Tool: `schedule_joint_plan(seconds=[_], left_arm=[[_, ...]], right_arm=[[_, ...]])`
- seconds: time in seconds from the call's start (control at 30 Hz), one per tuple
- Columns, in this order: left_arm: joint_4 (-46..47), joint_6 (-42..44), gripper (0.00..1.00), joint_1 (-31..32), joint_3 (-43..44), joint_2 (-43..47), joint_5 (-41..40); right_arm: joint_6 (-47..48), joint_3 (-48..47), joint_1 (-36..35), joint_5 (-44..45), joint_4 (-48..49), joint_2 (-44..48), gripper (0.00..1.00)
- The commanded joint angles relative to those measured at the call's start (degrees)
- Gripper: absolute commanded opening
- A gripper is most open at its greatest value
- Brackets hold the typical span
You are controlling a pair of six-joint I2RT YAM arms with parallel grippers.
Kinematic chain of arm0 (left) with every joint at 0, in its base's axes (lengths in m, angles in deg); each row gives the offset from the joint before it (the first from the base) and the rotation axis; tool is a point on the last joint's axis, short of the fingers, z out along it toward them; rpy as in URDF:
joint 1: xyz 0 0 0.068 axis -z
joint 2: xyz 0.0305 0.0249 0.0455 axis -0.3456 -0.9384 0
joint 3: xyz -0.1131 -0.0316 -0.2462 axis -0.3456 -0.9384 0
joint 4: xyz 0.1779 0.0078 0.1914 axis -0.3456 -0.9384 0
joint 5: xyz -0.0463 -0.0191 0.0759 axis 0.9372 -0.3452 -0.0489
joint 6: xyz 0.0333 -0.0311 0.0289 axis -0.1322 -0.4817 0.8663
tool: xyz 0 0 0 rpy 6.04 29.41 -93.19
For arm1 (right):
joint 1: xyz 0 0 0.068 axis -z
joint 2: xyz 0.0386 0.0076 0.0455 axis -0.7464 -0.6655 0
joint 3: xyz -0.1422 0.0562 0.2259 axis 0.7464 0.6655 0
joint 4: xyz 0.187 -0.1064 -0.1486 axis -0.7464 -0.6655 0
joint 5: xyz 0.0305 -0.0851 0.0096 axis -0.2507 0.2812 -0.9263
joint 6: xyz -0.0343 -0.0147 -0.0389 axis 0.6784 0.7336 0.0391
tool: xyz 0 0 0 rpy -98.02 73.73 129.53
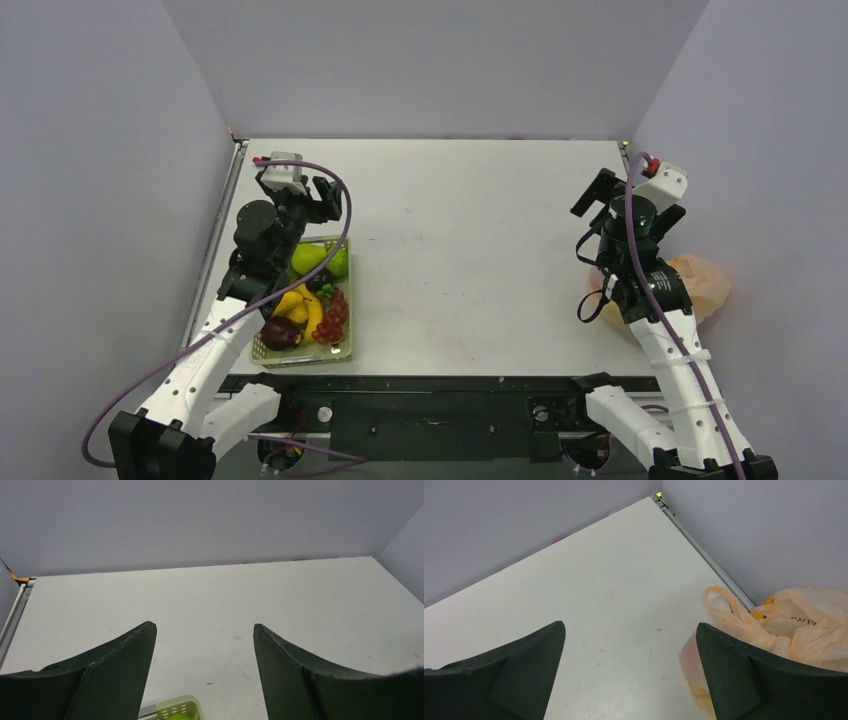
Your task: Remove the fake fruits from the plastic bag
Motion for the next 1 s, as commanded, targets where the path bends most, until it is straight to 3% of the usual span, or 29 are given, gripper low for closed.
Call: schedule_joint_plan(seconds=[0.0,0.33,0.57,0.73,0.97], left_arm=[[3.06,0.65,0.69,0.05,1.98,-0.99,2.18],[2.63,0.94,0.69,0.13,2.22,-1.87,4.91],[2.8,1.54,0.69,0.39,2.15,-2.79,7.5],[2.96,1.28,0.69,0.46,2.12,-2.8,8.2],[3.04,1.42,0.69,0.85,2.12,-3.32,8.53]], right_arm=[[-1.62,0.66,-0.39,4.06,1.36,0.58,1.0],[-9.35,3.26,1.67,12.75,-1.34,-2.41,0.97],[-25.51,2.97,13.95,18.58,-11.81,-8.68,0.97],[-30.66,5.75,20.61,22.84,-14.61,-12.19,0.97],[-30.62,9.37,29.13,13.92,-9.32,-15.69,0.98]])
